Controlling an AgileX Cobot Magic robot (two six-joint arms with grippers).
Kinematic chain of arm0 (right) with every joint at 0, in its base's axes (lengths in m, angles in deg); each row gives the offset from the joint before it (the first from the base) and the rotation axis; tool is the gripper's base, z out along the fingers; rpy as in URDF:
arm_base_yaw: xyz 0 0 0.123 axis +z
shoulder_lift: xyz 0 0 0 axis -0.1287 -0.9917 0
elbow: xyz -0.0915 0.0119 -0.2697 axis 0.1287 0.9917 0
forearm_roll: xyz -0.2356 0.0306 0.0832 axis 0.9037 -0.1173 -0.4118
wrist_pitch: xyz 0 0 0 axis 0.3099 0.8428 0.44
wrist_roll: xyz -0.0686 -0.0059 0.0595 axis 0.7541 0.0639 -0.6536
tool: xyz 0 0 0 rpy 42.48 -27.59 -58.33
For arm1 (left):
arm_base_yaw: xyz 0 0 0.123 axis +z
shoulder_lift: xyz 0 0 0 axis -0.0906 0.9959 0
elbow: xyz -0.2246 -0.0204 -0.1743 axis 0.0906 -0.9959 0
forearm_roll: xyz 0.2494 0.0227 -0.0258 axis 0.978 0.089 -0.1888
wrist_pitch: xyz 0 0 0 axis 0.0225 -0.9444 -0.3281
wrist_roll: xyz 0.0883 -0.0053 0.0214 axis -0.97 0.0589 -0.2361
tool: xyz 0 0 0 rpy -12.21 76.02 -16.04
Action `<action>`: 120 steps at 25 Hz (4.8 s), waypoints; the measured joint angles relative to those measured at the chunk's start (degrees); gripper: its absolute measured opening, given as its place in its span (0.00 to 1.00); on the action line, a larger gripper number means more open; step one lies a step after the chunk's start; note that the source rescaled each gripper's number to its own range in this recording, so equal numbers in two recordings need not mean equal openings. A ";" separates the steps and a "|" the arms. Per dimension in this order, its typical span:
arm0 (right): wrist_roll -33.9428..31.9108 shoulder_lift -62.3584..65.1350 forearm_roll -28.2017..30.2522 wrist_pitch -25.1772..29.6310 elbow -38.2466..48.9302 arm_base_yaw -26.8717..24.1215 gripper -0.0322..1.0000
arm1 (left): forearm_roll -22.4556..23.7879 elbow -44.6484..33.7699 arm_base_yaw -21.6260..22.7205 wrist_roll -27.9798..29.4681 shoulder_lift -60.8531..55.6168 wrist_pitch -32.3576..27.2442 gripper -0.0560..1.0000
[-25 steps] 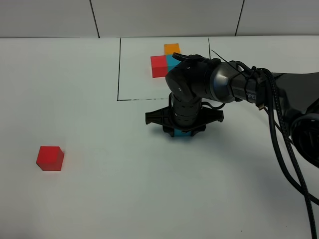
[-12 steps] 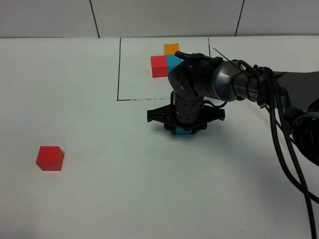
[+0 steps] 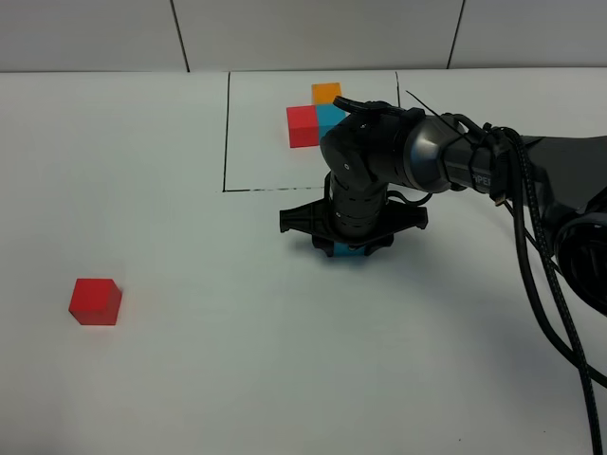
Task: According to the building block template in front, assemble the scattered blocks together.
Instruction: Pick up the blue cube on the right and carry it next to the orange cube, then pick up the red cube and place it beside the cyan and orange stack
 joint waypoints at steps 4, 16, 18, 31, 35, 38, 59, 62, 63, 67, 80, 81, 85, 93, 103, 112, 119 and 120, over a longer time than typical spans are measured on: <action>-0.05 0.00 -0.14 -0.21 -0.02 0.00 0.04 | 0.00 0.00 0.00 0.00 0.00 0.00 0.72; 0.64 0.00 -0.20 -0.21 -0.02 0.04 0.04 | 0.00 0.00 0.00 0.00 0.00 0.00 0.72; 0.71 0.00 -0.25 -0.21 -0.07 0.04 0.04 | 0.00 0.00 0.00 0.00 0.00 0.00 0.72; 1.48 -0.18 -0.93 -1.06 -0.64 0.06 0.04 | 0.00 0.00 0.00 0.00 0.00 0.00 0.72; 1.48 -0.18 -0.59 -1.06 -0.64 0.06 0.04 | 0.00 0.00 0.00 0.00 0.00 0.00 0.72; 1.48 -0.18 -0.55 -1.06 -0.64 0.06 0.04 | 0.00 0.00 0.00 0.00 0.00 0.00 0.72; 1.25 -0.28 0.37 -1.01 -0.64 0.17 0.04 | 0.00 0.00 0.00 0.00 0.00 0.00 0.72; 1.03 -0.37 1.54 -1.51 -0.64 0.17 0.04 | 0.00 0.00 0.00 0.00 0.00 0.00 0.72; 0.82 -0.37 1.96 -1.66 -0.64 0.17 0.04 | 0.00 0.00 0.00 0.00 0.00 0.00 0.72; 0.62 -0.38 2.17 -1.67 -0.64 0.17 0.04 | 0.00 0.00 0.00 0.00 0.00 0.00 0.72; -0.60 -0.43 0.57 -1.39 -1.02 0.06 0.04 | 0.00 0.00 0.00 0.00 0.00 0.00 0.72; -0.73 -0.50 0.52 -1.23 -1.24 0.06 0.04 | 0.00 0.00 0.00 0.00 0.00 0.00 0.72; -0.92 -0.94 0.28 0.52 -2.70 0.06 0.04 | 0.00 0.00 0.00 0.00 0.00 0.00 0.72; -0.76 -1.19 -0.35 3.30 -3.60 0.06 0.04 | 0.00 0.00 0.00 0.00 0.00 0.00 0.72; 1.45 -0.71 -0.64 4.40 -3.60 0.06 0.32 | 0.00 0.00 0.00 0.00 0.00 0.00 0.72; 4.21 2.50 0.97 3.63 -3.61 0.06 0.96 | 0.00 0.00 0.00 0.00 0.00 0.00 0.72; 12.79 8.96 0.44 5.82 -1.25 -2.28 0.99 | 0.00 0.00 0.00 0.00 0.00 0.00 0.72; 14.06 10.60 -0.04 5.74 0.36 -3.67 0.99 | 0.00 0.00 0.00 0.00 0.00 0.00 0.72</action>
